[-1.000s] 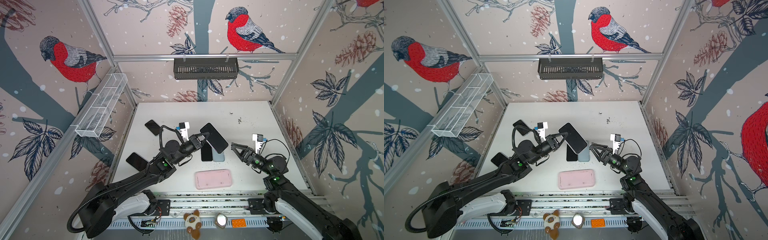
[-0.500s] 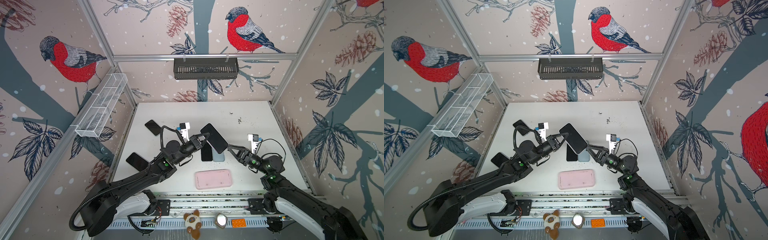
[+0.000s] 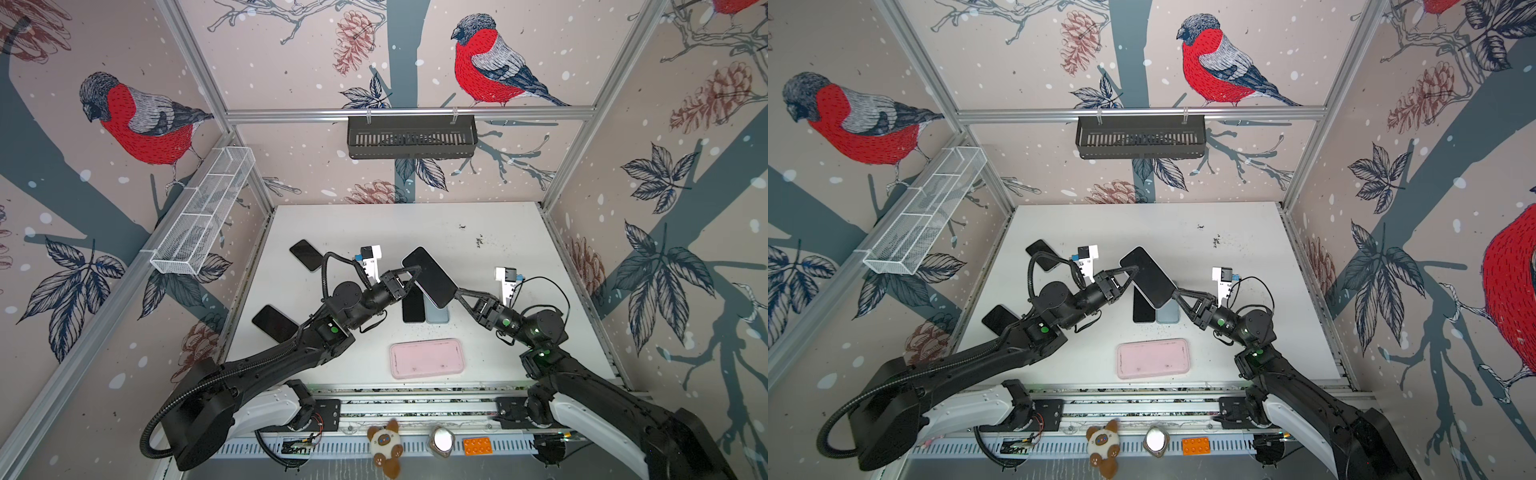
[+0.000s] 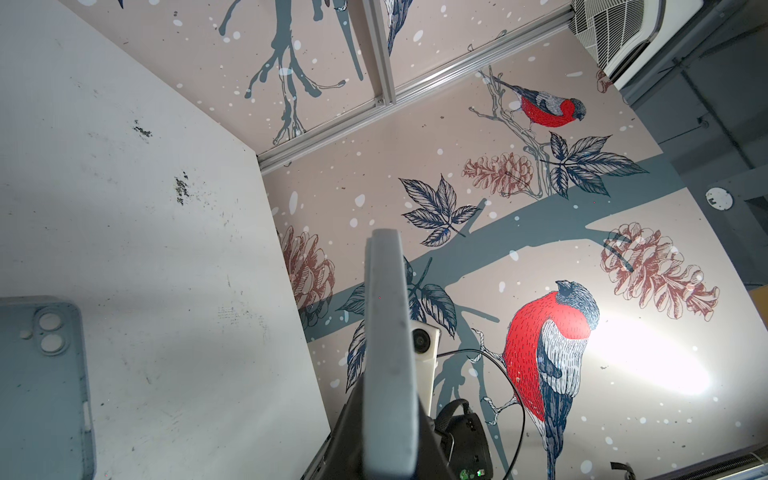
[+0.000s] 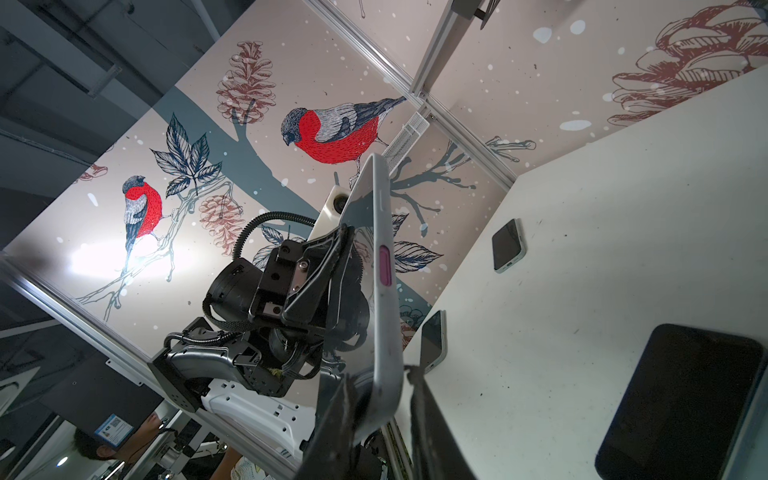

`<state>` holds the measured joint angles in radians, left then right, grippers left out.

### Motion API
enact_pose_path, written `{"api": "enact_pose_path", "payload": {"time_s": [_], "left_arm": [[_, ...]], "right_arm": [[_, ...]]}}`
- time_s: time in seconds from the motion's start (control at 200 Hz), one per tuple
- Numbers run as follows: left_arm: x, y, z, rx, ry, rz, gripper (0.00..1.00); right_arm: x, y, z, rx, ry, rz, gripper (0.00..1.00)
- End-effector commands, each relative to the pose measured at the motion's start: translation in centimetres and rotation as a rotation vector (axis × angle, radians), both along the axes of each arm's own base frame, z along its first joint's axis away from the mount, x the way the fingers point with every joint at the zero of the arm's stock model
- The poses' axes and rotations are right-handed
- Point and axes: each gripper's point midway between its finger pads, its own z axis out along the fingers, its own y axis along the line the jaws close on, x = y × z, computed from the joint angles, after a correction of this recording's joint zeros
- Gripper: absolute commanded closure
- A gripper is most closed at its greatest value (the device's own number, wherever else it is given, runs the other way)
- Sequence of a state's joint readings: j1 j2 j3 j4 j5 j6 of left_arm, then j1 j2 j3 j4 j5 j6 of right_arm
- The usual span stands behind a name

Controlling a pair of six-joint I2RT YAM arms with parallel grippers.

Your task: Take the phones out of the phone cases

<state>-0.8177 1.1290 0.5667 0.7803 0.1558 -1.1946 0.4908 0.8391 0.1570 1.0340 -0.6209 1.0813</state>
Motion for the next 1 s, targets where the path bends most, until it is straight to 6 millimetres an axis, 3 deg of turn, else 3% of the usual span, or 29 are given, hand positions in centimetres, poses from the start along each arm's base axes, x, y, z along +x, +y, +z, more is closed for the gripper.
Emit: {"api": "enact_pose_path", "payload": {"time_s": [0.0,0.36,0.991], "left_arm": [[-0.8,0.1,2.7,-0.083,-0.081,-0.025,1.0],[-1.8,0.1,4.6,-0.152,-0.123,-0.056,1.0],[-3.5,0.6,7.6,-0.253,-0.196,-0.09,1.0]], "right_arm": [[0.1,-0.2,1.0,0.034,-0.024,-0.009,0.8],[1.3,-0.7,-0.3,0.06,0.051,-0.023,0.9],[2.8,-1.5,-2.3,0.09,0.131,-0.04,0.89]]}}
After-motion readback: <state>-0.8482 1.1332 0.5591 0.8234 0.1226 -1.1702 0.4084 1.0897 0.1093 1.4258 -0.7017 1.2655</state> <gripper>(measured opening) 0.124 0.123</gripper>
